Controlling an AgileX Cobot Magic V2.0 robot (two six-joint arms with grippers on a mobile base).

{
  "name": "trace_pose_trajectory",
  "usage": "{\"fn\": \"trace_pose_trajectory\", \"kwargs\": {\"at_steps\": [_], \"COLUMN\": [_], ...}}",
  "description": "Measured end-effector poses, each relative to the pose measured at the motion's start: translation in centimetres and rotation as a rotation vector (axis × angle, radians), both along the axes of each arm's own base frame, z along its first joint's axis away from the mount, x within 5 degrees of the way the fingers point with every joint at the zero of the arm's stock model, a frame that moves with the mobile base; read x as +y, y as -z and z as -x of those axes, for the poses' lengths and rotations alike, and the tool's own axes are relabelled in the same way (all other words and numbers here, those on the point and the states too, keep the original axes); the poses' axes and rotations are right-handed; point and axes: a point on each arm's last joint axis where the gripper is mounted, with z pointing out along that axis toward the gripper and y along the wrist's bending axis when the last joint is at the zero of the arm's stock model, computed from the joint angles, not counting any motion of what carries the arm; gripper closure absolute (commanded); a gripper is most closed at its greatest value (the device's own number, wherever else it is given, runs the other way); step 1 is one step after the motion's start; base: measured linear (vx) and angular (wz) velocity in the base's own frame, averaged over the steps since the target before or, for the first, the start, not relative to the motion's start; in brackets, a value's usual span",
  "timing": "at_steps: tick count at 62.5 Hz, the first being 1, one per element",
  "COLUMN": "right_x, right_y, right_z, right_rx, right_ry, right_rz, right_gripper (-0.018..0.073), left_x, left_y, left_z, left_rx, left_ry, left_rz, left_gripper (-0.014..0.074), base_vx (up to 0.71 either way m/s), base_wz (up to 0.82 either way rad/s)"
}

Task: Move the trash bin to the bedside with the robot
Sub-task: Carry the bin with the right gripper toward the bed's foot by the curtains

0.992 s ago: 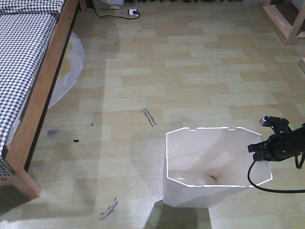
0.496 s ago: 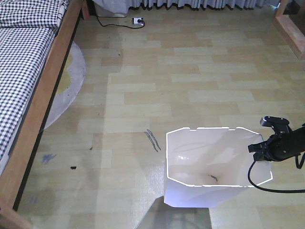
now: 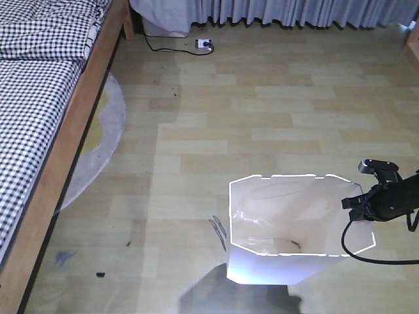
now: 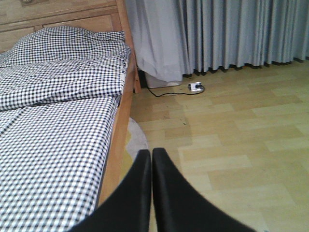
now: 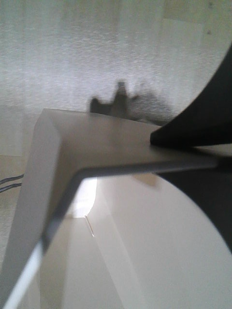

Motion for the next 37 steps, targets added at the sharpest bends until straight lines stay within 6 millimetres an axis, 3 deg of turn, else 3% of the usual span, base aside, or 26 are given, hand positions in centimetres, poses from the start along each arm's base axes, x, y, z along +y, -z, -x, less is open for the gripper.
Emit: {"fn": "trace_pose_trajectory", "kwargs": {"at_steps": [37], "right_x": [0.03], "right_y": [-0.01], "right_z": [0.01], "right_rx": [0.001], "right_ry": [-0.001], "right_rz": [-0.003], "right_gripper": [0.0565], "left_x": [0.00], "left_y": [0.00], "left_z": [0.00], "left_rx": [0.000], "left_ry": [0.000], "left_rz": [0.000], "left_gripper": [0.0602], "base_vx": [0.41], "base_wz": [0.11]}}
